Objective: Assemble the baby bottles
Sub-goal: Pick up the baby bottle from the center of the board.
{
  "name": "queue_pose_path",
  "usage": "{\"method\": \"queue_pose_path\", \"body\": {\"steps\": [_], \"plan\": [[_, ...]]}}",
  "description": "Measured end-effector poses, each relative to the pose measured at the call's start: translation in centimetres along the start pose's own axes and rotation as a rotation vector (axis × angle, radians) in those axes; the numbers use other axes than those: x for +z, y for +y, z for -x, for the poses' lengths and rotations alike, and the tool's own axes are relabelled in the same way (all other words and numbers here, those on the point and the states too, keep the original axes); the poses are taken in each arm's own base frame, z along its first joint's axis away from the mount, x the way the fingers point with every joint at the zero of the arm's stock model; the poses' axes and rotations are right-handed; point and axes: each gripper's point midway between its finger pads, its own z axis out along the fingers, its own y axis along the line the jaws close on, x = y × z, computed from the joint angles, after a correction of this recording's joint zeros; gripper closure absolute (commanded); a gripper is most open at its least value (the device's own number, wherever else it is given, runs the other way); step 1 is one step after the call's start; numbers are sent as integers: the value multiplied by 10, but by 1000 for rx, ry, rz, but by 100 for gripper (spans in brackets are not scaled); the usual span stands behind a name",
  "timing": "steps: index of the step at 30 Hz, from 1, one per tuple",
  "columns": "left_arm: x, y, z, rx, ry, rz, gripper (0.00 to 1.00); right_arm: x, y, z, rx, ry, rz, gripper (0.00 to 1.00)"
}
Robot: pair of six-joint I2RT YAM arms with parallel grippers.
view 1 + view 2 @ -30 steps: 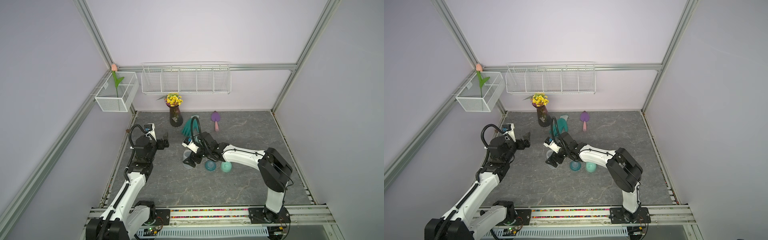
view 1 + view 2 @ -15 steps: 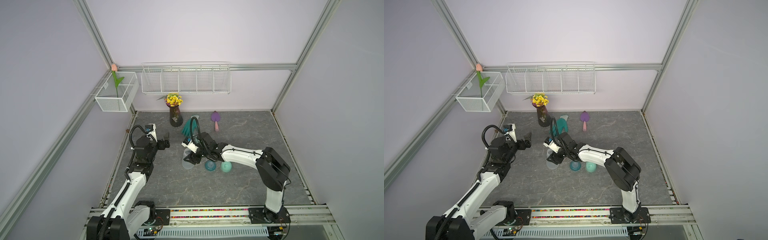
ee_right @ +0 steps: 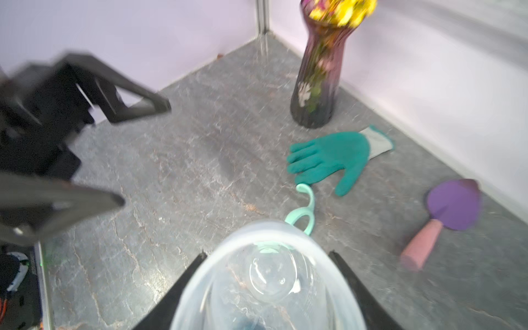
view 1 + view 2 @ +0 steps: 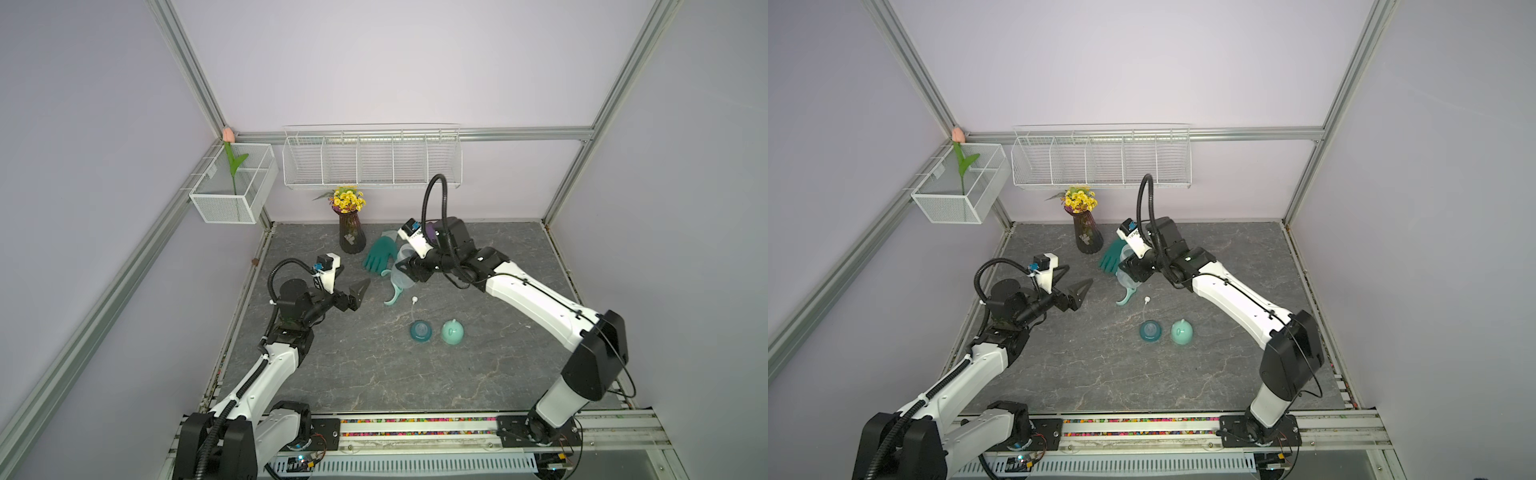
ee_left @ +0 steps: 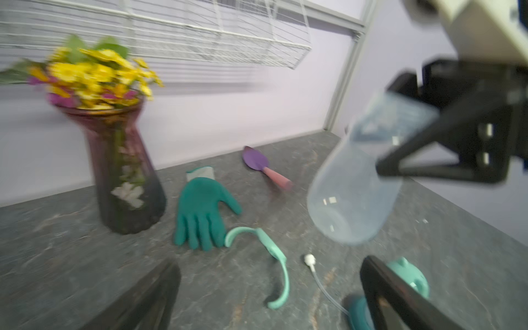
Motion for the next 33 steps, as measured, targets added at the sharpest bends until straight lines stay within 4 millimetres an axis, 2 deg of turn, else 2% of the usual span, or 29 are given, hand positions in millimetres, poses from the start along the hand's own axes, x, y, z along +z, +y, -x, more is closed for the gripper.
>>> {"method": "queue_pose_path", "body": {"steps": [2, 4, 6, 11, 15, 27, 33], "plan": [[8, -21, -6, 22, 44, -88, 1, -20, 2, 21, 1, -50, 12, 60], [14, -38, -5, 52, 63, -156, 1, -32, 14, 31, 7, -73, 65, 60], [17, -51, 0, 80, 64, -201, 1, -35, 25, 33, 19, -74, 117, 61], [22, -72, 13, 151, 56, -263, 1, -34, 46, 20, 60, -22, 229, 61], [23, -78, 22, 185, 42, -281, 1, -36, 61, 20, 75, -15, 297, 61], [22, -86, 20, 195, 48, -315, 3, -33, 84, 25, 105, -35, 412, 61], [22, -86, 21, 195, 45, -313, 10, -29, 89, 25, 118, -40, 435, 61]]}}
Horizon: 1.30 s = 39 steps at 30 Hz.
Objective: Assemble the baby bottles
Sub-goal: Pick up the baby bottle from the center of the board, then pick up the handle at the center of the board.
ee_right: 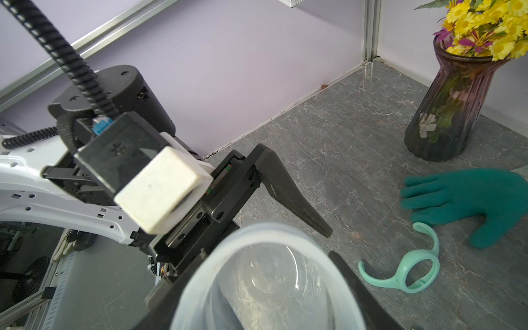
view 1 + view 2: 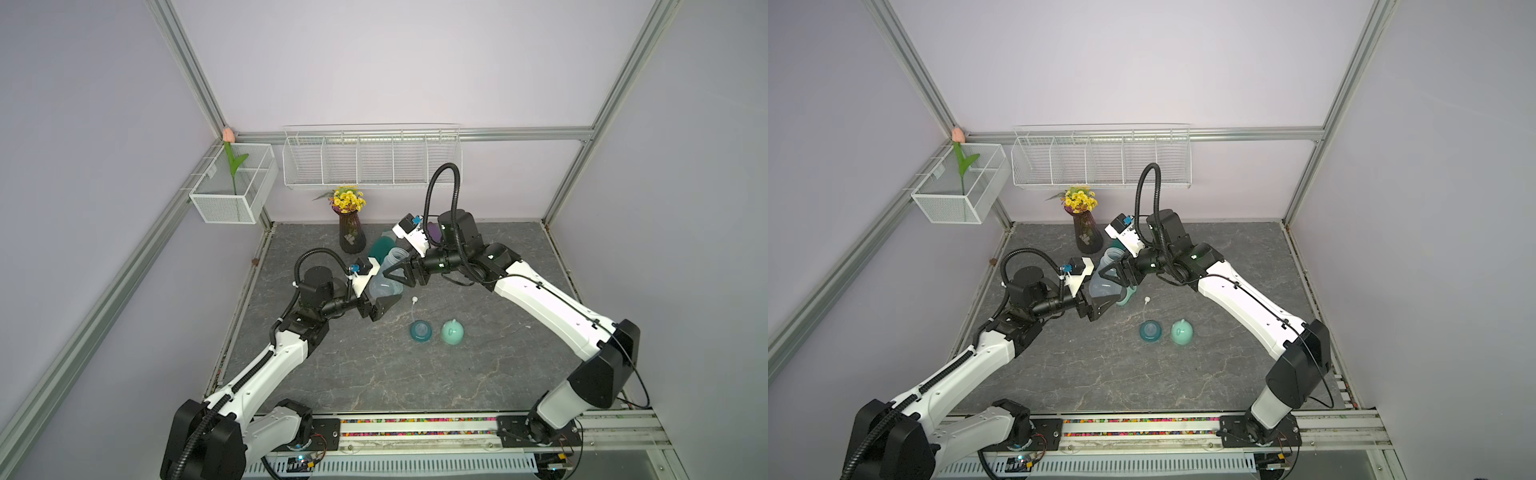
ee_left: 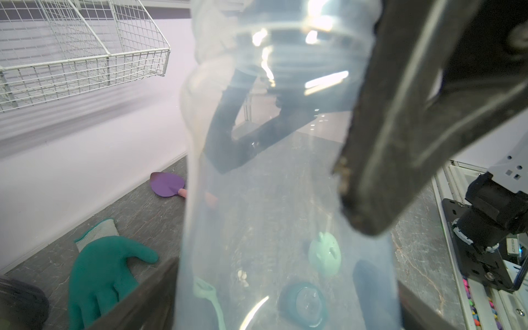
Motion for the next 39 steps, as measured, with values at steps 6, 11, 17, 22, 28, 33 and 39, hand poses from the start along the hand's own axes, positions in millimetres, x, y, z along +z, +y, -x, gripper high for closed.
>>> {"method": "queue_pose_path", "body": {"steps": [6, 11, 17, 22, 28, 33, 39], "plan": [[-2, 0, 5, 4, -13, 13, 30, 1, 0, 5, -6, -26, 6, 58], [-2, 1, 5, 4, -13, 21, 50, 1, 0, 6, -6, -30, 7, 29], [-6, 28, -2, -26, 23, 184, 100, -4, -16, -16, -2, 3, -97, 13], [-23, 49, -18, -47, 42, 364, 100, -24, -28, -44, 2, 21, -232, 14], [-42, 62, -22, -44, 38, 503, 100, -28, -53, -96, 39, 91, -363, 15], [-46, 66, -21, -48, 35, 539, 100, -12, -73, -162, 112, 230, -415, 19], [-52, 68, -29, -64, 44, 570, 100, 21, -96, -177, 189, 267, -430, 41]]}}
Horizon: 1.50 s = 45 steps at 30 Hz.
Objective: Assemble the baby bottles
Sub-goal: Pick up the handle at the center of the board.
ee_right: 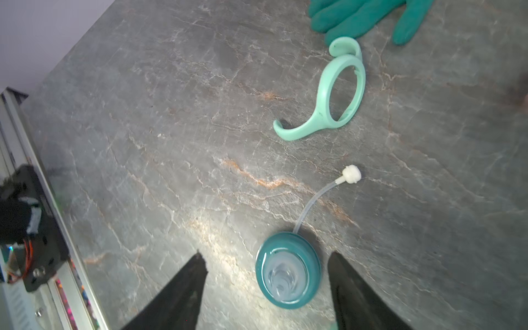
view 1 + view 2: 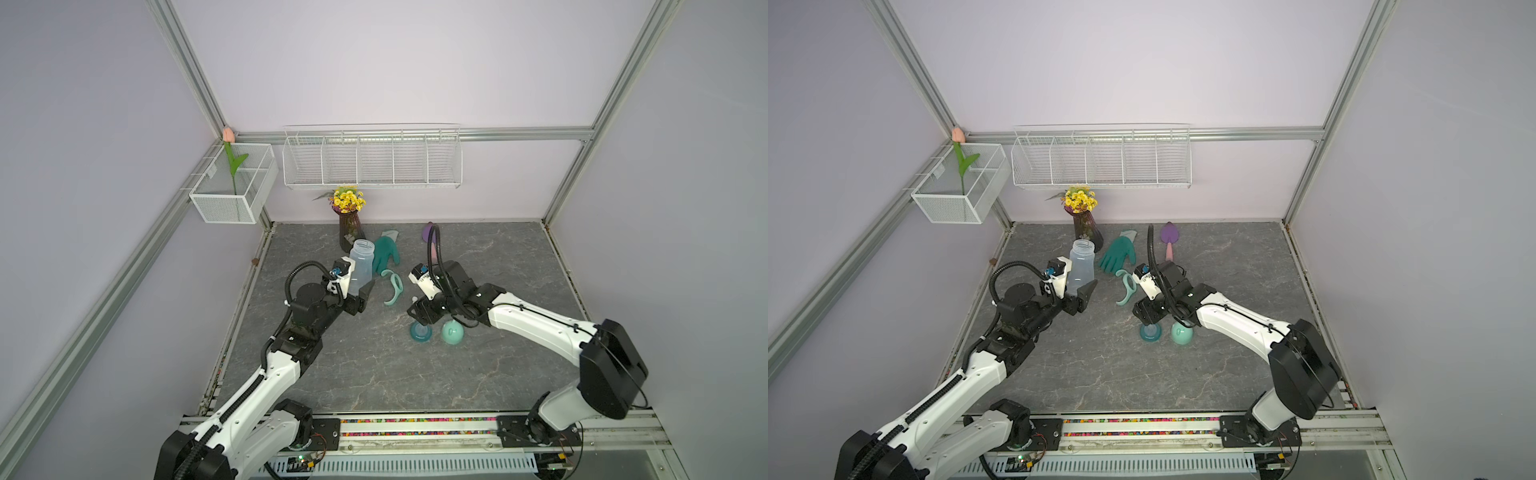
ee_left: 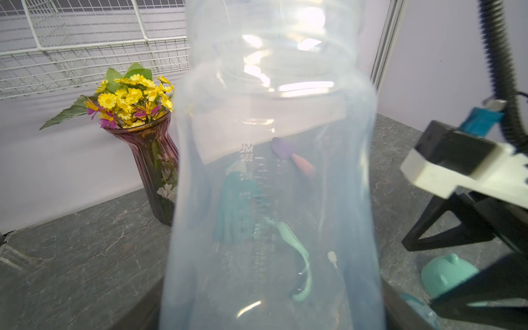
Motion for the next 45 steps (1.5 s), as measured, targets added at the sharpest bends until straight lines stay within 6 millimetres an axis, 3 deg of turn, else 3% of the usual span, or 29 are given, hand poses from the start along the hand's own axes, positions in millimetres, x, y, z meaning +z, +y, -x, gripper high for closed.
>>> {"method": "queue_pose_path", "body": {"steps": [6, 14, 22, 37, 45], "plan": [[-9, 10, 0, -13, -20, 64, 100, 43, -4, 27, 183, -40, 15, 45], [-15, 15, 2, -11, -40, 103, 100, 75, -16, 28, 429, -82, 3, 45], [-16, 16, 2, -11, -44, 109, 100, 102, -16, 25, 562, -107, -1, 46], [-18, 16, 3, -11, -51, 109, 100, 134, -26, 12, 653, -128, -37, 49], [-18, 16, 3, -11, -51, 109, 100, 141, -26, 23, 646, -194, -3, 51]]}}
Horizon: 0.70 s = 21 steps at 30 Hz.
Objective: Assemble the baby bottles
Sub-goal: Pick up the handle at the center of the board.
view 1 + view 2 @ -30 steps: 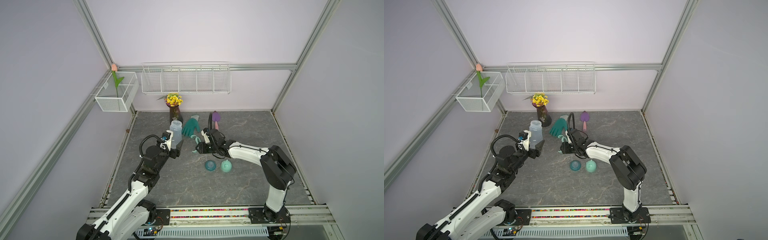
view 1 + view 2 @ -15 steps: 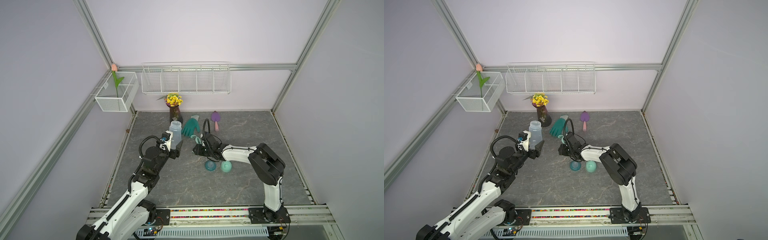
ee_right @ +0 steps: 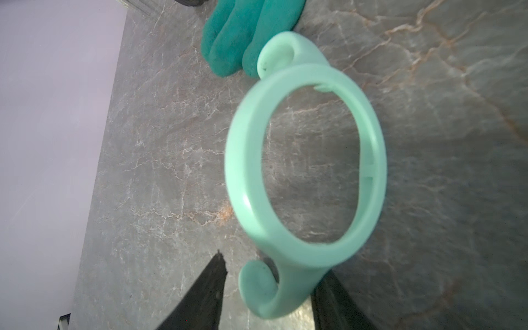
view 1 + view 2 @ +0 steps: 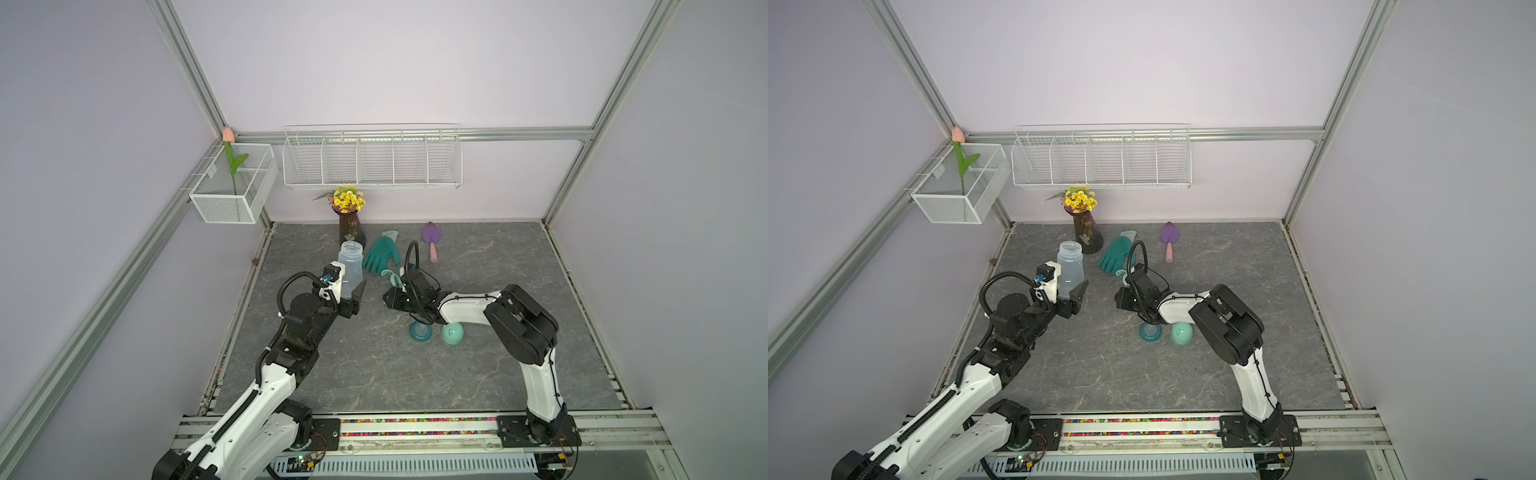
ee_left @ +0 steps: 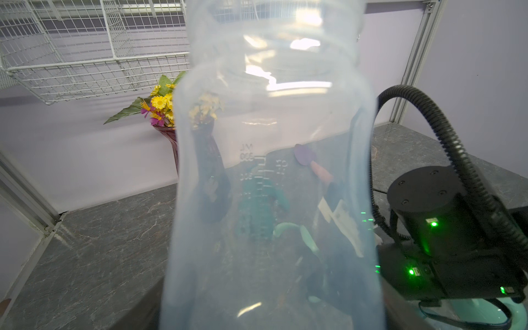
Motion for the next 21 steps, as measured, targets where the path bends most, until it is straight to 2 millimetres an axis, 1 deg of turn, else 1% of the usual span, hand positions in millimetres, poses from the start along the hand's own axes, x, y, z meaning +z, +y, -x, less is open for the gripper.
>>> {"method": "queue_pose_path", "body": {"steps": [6, 13, 16, 21], "plan": [[0, 0, 0, 0, 0, 0, 100, 0, -4, 0, 1, -45, 25, 59], [0, 0, 0, 0, 0, 0, 100, -2, -10, 4, 1, -110, 36, 64], [0, 0, 0, 0, 0, 0, 100, -3, -9, 7, -3, -131, 44, 66], [0, 0, 1, 0, -3, 0, 100, -5, -2, 14, -9, -164, 73, 72]]}}
